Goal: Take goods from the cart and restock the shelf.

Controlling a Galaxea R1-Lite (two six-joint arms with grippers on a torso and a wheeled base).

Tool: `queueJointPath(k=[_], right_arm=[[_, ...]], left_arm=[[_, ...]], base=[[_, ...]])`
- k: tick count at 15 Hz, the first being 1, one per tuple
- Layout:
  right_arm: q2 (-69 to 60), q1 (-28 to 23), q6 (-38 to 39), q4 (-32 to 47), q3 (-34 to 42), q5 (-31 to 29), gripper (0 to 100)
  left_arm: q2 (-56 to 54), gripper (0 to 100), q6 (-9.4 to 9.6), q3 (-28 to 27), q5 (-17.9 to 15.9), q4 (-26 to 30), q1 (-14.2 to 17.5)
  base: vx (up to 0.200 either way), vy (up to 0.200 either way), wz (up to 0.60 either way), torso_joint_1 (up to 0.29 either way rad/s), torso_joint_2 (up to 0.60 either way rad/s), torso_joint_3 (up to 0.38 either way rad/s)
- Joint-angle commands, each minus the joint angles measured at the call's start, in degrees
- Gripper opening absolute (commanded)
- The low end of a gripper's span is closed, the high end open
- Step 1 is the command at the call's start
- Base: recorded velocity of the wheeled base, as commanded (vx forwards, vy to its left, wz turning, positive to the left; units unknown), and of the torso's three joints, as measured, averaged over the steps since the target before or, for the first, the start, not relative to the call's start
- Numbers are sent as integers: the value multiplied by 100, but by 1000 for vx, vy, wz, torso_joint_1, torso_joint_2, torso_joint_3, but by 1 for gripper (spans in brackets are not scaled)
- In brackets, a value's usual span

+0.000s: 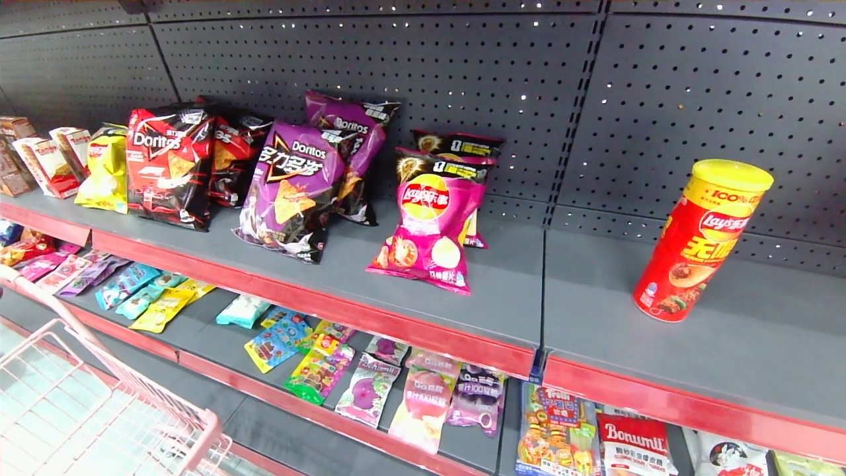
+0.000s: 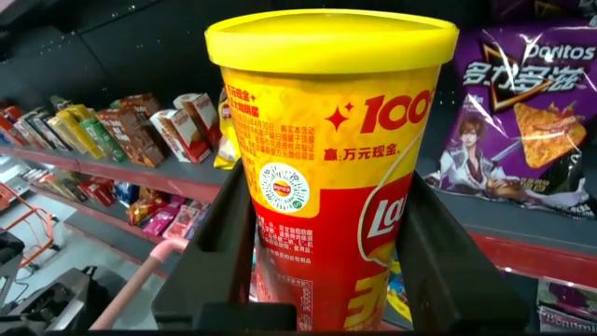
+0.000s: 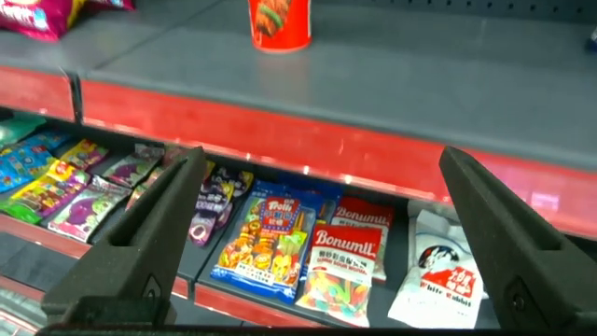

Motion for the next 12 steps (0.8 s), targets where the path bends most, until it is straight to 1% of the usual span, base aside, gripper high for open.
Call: queueJointPath(k=[1,7,11,12], right_arm=[[-2,1,-4,1,0,1,100],[-2,1,-4,1,0,1,100],[-2,1,-4,1,0,1,100],[-2,1,5,1,0,1,100]], left_arm=[[21,0,-7,0,6,1,-3],[30,0,2,0,6,1,-11],[47,0,-7,105,-3,-8,-442],[21,0,-7,272,-3,-8,-644]], base=[[0,0,0,188,-408,-217],[0,0,0,176,-372,-199],[0,0,0,167,-349,-181],[0,0,0,173,-349,-178]])
